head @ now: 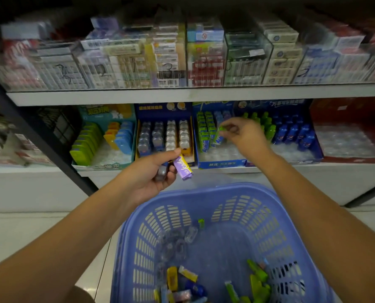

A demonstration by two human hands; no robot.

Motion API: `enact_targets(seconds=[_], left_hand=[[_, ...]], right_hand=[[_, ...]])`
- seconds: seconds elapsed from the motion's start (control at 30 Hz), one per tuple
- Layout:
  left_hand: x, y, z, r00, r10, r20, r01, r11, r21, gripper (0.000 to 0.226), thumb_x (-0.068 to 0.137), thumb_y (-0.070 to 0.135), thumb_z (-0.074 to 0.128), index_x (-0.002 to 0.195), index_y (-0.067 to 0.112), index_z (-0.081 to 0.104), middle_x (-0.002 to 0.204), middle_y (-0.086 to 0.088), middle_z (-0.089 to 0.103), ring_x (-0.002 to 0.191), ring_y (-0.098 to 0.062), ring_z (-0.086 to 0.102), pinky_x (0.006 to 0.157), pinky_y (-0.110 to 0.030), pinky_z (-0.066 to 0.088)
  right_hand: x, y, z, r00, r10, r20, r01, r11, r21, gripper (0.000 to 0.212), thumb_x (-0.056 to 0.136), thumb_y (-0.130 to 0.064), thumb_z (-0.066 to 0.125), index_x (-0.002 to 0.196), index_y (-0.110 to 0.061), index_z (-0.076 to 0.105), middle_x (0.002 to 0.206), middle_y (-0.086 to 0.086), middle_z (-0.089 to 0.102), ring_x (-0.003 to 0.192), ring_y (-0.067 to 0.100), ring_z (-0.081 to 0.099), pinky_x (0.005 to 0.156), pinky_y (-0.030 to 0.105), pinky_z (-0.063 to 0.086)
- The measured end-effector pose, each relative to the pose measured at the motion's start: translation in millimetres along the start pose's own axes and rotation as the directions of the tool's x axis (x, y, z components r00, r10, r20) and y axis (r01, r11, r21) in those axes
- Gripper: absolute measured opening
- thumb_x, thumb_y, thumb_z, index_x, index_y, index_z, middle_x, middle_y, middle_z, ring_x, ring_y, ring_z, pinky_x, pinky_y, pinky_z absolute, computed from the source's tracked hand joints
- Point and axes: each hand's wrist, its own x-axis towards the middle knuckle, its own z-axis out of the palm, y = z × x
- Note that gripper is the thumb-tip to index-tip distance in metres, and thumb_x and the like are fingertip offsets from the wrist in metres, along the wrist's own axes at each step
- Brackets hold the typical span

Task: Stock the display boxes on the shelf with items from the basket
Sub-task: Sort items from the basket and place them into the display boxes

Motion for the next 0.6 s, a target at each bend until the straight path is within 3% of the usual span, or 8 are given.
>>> enact_targets(seconds=[0.17,0.27,0.47,0.6], left_hand=[[7.0,-5.7,-4.7,0.999,-0.037,-0.015,0.036,0.998,-0.054,0.009,0.084,0.013,0.066,0.078,0.006,0.066,0.057,-0.003,0.059,0.042,-0.005,0.050,0.039,-0.014,0.046],[10.3,-6.2,-4.1,0.999,-0.039,-0.009,0.038,0.996,-0.074,0.013,0.084,0.011,0.066,0.073,0.005,0.067,0.060,-0.004,0.059,0.043,-0.005,0.051,0.040,-0.014,0.047],[16.1,-5.3,-1.1,1.000,-0.010,-0.009,0.009,0.998,-0.068,0.010,0.083,0.011,0.068,0.077,0.003,0.068,0.065,-0.006,0.058,0.045,-0.007,0.053,0.044,-0.017,0.050],[17.6,-6.7,-4.1,1.000,-0.003,-0.016,0.002,0.997,-0.073,0.008,0.082,0.010,0.068,0.081,0.002,0.069,0.069,-0.006,0.058,0.050,-0.009,0.058,0.048,-0.019,0.054]], right_hand=[[13.5,2.6,2.7,0.995,0.002,0.101,0.005,0.998,-0.064,0.013,0.080,-0.016,0.073,0.091,-0.022,0.067,0.074,-0.017,0.057,0.062,-0.015,0.054,0.056,-0.003,0.037],[19.7,-3.1,0.4,0.985,0.046,0.169,-0.030,0.995,-0.098,0.022,0.078,-0.017,0.075,0.080,-0.033,0.061,0.072,-0.015,0.058,0.063,-0.007,0.054,0.053,-0.004,0.036],[17.7,-6.7,6.8,0.967,0.123,0.224,-0.086,0.982,-0.167,0.017,0.076,-0.014,0.077,0.091,-0.018,0.070,0.072,-0.012,0.060,0.069,0.001,0.057,0.062,0.010,0.041],[18.1,-11.3,9.3,0.959,0.193,0.208,-0.147,0.965,-0.215,0.021,0.075,-0.017,0.078,0.094,-0.015,0.072,0.084,-0.005,0.064,0.080,0.010,0.061,0.075,0.021,0.046]])
